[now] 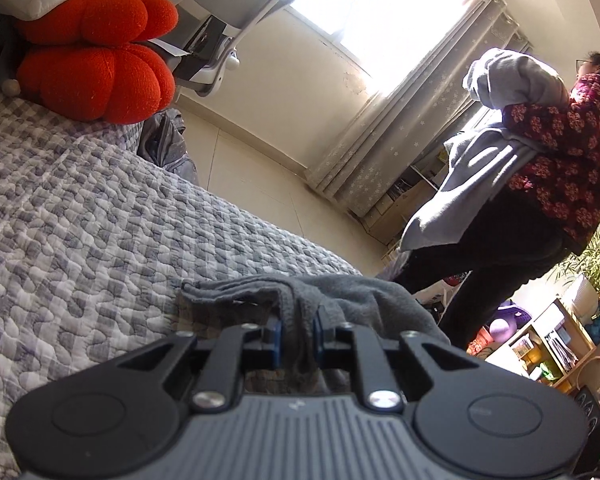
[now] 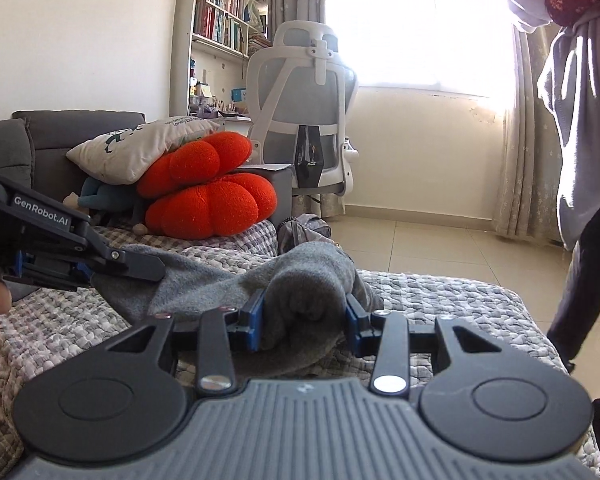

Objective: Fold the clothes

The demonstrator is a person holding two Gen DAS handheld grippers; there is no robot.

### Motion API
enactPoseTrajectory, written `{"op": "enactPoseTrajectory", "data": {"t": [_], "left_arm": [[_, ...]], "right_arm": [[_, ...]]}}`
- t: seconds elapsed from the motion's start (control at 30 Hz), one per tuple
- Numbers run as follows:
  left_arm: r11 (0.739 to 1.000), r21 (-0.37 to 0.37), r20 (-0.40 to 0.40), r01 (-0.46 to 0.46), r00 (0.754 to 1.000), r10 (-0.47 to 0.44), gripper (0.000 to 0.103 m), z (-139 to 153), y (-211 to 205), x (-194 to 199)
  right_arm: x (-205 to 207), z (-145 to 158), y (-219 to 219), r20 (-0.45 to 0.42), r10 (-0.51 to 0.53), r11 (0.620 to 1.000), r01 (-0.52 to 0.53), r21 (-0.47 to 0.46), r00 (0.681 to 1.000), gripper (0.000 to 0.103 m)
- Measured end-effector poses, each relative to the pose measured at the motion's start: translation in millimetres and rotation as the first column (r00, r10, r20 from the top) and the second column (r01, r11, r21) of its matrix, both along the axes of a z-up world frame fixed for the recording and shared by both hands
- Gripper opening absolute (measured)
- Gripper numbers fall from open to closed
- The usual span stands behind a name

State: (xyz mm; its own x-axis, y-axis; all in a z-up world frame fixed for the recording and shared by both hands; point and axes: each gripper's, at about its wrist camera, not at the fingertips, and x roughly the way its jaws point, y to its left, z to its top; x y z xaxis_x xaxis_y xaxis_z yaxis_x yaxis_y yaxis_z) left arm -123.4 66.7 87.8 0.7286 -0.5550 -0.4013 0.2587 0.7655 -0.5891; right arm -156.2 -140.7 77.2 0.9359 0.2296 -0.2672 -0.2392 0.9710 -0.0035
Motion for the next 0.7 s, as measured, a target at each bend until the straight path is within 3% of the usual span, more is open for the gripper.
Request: {"op": "enactPoseTrajectory", "data": {"t": [0.7], "left_arm": [[1.0, -0.029, 0.022, -0.004, 1.0, 0.005, 0.015, 19, 29, -21]], "right_arm": [[-17, 24, 21, 0.052, 0.044, 0.998, -0.041, -0.04, 0.998, 0.042]]}}
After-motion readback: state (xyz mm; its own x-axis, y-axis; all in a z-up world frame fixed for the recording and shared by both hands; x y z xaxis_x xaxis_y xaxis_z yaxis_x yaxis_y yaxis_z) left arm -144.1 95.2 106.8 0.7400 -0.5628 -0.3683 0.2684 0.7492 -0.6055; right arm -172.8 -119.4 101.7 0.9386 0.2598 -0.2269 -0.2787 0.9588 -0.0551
